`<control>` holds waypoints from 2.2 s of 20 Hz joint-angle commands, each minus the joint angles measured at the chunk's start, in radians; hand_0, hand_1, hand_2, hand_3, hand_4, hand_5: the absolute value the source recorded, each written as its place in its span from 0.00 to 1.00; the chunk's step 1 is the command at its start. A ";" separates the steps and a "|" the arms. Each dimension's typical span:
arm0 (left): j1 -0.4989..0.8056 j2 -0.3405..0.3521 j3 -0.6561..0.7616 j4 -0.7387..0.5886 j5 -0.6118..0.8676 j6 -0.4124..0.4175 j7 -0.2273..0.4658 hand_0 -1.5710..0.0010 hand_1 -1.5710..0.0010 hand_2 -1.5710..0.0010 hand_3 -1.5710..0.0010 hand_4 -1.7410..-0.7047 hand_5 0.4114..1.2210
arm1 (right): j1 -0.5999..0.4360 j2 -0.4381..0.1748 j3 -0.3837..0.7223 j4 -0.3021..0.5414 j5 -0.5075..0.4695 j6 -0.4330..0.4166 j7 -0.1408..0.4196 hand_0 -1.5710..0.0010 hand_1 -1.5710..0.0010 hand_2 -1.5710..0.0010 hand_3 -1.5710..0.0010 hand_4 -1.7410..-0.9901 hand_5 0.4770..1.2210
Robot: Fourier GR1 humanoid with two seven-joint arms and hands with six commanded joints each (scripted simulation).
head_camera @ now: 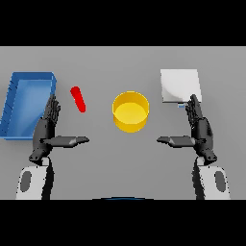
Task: Pick up the red beaker and tilt it to pour out 1 green nut into yellow bowl. Pick up the yellow bowl and place it on the metallic measuring scale.
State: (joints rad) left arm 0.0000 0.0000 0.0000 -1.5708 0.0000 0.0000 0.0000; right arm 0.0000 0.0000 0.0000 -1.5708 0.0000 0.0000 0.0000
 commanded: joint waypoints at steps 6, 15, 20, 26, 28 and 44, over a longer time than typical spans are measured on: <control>-0.043 0.039 0.044 0.040 0.031 -0.014 0.010 1.00 1.00 1.00 1.00 0.62 0.26 | 0.006 0.000 0.001 -0.006 0.001 -0.001 -0.001 1.00 1.00 1.00 1.00 0.82 0.25; 0.044 0.075 -0.064 -0.068 -0.130 0.001 0.029 1.00 1.00 1.00 1.00 0.63 0.25 | 0.120 -0.036 0.149 -0.123 0.275 -0.063 -0.118 1.00 1.00 1.00 1.00 0.83 0.24; -0.067 0.063 -0.049 0.090 -0.153 0.016 -0.048 1.00 1.00 1.00 1.00 0.59 0.27 | 0.117 -0.029 0.144 -0.142 0.255 -0.057 -0.092 1.00 1.00 1.00 1.00 0.77 0.23; -0.233 0.060 0.004 0.298 -0.159 0.051 -0.080 1.00 1.00 1.00 1.00 0.57 0.27 | 0.106 -0.039 0.130 -0.132 0.229 -0.041 -0.111 1.00 1.00 1.00 1.00 0.69 0.26; -0.280 0.053 0.016 0.372 -0.160 0.058 -0.110 1.00 1.00 1.00 1.00 0.56 0.27 | 0.097 -0.034 0.124 -0.115 0.227 -0.047 -0.113 1.00 1.00 1.00 1.00 0.68 0.25; -0.543 0.036 0.074 0.757 -0.213 0.147 -0.303 1.00 0.98 0.97 1.00 0.43 0.38 | 0.121 -0.038 0.130 -0.144 0.228 -0.040 -0.115 1.00 1.00 1.00 1.00 0.64 0.29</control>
State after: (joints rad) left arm -0.5432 0.0358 0.0740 -0.8138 -0.2132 0.1473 -0.3027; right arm 0.1210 -0.0380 0.1304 -1.7149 0.2280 -0.0401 -0.1158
